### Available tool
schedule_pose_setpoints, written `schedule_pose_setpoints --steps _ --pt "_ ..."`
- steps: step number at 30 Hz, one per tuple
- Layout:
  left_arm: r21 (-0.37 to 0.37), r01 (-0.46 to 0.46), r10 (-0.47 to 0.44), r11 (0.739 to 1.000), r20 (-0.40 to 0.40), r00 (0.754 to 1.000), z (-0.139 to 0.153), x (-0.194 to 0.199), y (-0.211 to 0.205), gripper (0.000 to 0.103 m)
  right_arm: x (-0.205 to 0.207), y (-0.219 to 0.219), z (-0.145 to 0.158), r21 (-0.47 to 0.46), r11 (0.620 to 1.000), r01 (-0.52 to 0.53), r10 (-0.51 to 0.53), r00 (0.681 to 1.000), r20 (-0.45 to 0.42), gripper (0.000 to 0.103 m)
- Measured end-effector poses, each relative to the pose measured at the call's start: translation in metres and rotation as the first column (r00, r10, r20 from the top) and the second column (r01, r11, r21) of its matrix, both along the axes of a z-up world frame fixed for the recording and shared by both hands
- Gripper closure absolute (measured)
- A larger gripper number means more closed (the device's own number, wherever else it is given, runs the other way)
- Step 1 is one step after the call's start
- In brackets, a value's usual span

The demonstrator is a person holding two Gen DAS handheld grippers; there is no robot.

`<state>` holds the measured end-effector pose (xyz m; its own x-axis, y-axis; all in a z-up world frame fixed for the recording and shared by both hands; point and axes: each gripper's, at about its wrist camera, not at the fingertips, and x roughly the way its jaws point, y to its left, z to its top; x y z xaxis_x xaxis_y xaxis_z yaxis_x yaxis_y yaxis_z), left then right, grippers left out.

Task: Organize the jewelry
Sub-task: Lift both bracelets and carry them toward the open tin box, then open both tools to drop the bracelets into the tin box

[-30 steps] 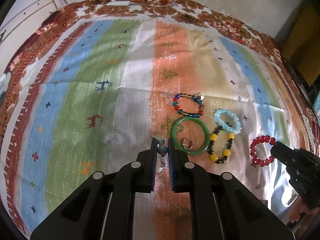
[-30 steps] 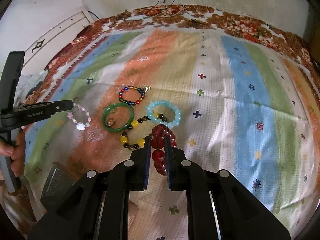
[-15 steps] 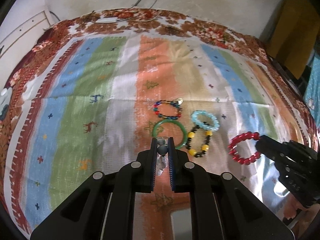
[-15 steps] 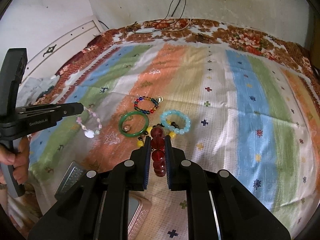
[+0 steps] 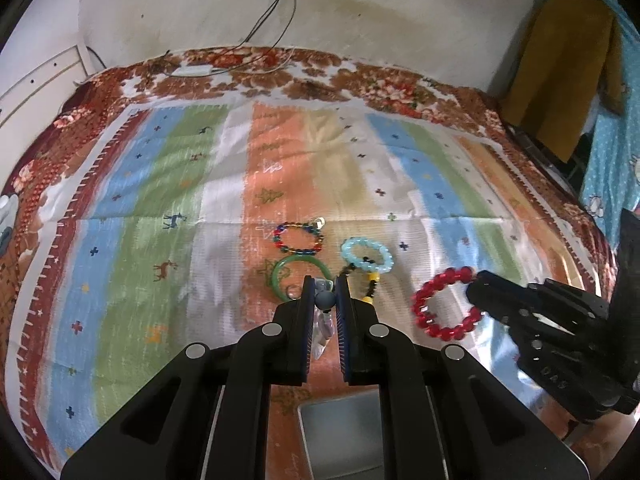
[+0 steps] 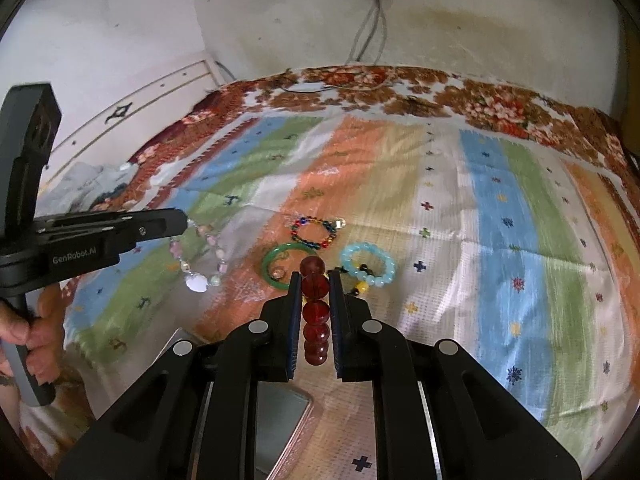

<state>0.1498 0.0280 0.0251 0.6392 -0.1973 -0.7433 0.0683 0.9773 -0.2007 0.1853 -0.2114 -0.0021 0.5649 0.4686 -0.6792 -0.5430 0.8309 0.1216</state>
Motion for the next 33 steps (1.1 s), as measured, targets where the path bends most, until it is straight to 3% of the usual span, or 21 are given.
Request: schedule_pose_setpoints --steps 7,18,33 --pt "-0.018 0.021 -0.021 1.000 0.036 0.999 0.008 -0.019 -0.006 0.093 -0.020 0.001 0.010 0.021 0.999 -0.041 0.040 0.998 0.050 0.089" --pt "-0.014 0.017 -0.016 1.000 0.089 0.996 0.018 -0.047 -0.018 0.093 -0.043 -0.003 0.018 0.056 0.995 -0.081 0.078 0.995 0.056 0.089" --pt "0.004 0.060 -0.060 0.998 0.071 0.996 0.006 -0.080 -0.031 0.093 -0.075 -0.007 0.009 0.064 0.992 -0.107 0.106 0.994 0.014 0.089"
